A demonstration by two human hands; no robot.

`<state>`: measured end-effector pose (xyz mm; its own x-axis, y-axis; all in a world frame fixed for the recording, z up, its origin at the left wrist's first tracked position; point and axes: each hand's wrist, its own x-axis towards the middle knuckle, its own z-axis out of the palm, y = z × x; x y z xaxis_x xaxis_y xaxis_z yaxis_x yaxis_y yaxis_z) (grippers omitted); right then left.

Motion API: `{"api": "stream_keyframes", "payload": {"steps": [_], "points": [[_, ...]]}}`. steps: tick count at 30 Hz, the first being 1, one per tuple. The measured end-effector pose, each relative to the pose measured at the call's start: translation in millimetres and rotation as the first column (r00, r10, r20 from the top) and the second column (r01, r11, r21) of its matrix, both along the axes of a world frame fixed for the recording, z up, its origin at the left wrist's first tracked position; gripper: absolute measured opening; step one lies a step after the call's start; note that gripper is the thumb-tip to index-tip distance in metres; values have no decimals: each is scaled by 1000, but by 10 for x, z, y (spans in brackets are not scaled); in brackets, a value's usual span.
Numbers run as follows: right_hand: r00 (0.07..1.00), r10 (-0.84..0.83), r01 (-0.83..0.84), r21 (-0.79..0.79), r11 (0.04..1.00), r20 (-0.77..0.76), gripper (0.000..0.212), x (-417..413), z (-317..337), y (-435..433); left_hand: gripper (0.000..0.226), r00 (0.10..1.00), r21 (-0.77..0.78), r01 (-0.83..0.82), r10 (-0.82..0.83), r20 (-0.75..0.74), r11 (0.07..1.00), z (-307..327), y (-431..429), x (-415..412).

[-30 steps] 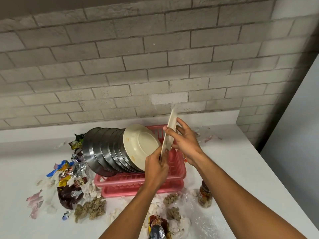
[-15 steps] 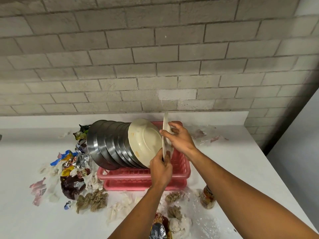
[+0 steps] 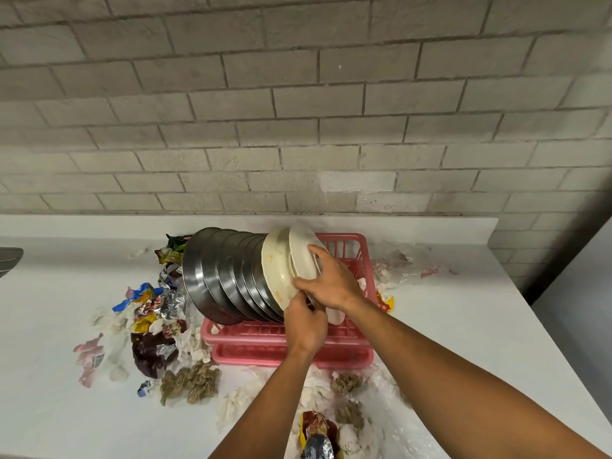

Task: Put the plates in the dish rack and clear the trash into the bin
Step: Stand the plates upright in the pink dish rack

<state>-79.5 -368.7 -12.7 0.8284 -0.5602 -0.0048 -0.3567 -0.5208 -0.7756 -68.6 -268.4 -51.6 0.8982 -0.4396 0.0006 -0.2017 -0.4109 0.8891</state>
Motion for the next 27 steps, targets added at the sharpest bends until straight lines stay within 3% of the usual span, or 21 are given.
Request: {"api": "stream_keyframes", "payload": {"steps": [10, 18, 22, 27], "points": [[995, -68, 61, -103, 993, -69, 99, 189, -116, 235, 9, 999, 183, 46, -46, -6, 982, 36, 262, 157], [991, -120, 115, -92, 989, -58, 100, 201, -195, 325, 16, 995, 199, 60, -74, 66, 978, 138, 549, 225], [989, -138, 134, -88, 987, -53, 101, 179, -219, 358, 19, 997, 127, 79, -80, 5, 989, 136, 717, 290], [971, -233, 234, -23, 972, 55, 88, 85, -161, 485, 11, 986, -118, 95, -109, -127, 988, 181, 949, 387]]}}
